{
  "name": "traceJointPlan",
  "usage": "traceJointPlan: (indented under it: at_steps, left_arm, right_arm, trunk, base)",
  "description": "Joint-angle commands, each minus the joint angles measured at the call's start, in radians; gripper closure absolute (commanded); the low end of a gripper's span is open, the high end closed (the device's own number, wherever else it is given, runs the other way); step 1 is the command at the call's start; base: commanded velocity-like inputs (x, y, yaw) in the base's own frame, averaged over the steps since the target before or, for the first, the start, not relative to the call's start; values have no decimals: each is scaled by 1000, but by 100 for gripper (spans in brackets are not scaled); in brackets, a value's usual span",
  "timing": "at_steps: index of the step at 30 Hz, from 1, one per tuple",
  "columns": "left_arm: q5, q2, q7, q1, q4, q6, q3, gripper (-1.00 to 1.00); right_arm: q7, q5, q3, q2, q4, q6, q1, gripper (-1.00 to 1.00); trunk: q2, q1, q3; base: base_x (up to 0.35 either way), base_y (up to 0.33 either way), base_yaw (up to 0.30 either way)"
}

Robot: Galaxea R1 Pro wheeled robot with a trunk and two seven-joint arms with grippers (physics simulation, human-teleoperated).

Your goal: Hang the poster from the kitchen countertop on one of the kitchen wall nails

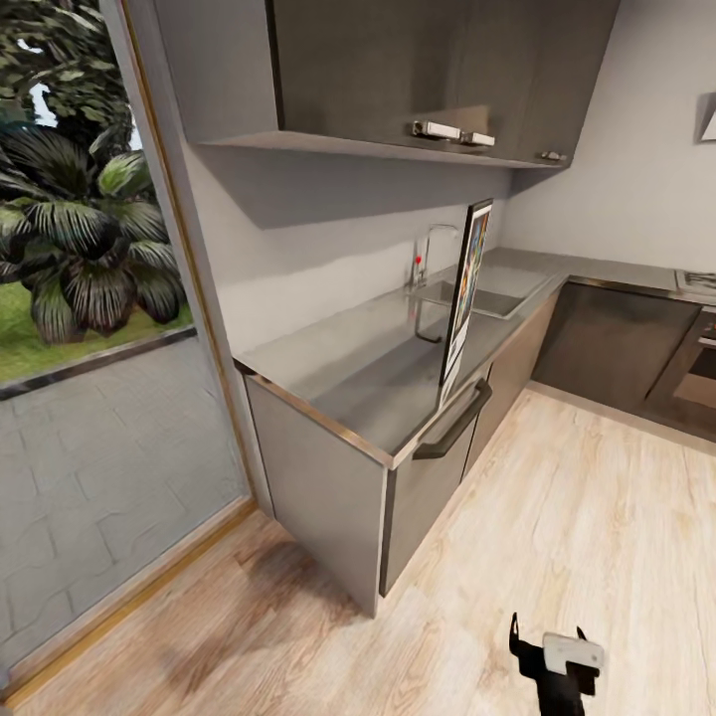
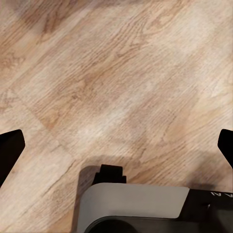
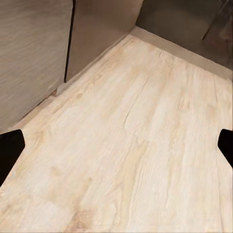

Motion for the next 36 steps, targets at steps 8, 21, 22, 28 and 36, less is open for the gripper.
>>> traceJointPlan:
  at_steps: [8,21,22,28,36]
  left_arm:
    - [-1,-1,-1,0,0,-2,2,-100]
    - [-2,-1,-1,0,0,-3,0,-100]
    - [-2,-1,-1,0,0,-3,0,-100]
    - [-2,-1,-1,0,0,-3,-1,-100]
    - [-2,-1,-1,0,0,-2,-2,-100]
  right_arm:
    - [-28,-23,-2,0,-586,506,16,-100]
    - [-30,-26,10,80,-793,968,-355,-100]
    - [-30,-26,14,86,-793,979,-374,-100]
    - [-65,-22,86,138,-755,1019,-524,-100]
    - [-176,-37,156,170,-663,1019,-610,-100]
  trunk:
    - [0,0,-1]
    - [0,0,-1]
    - [0,0,-1]
    - [0,0,-1]
    - [0,0,-1]
  base:
    - [1,1,0]
    - [0,0,0]
    - [0,0,0]
    - [0,0,0]
    - [0,0,0]
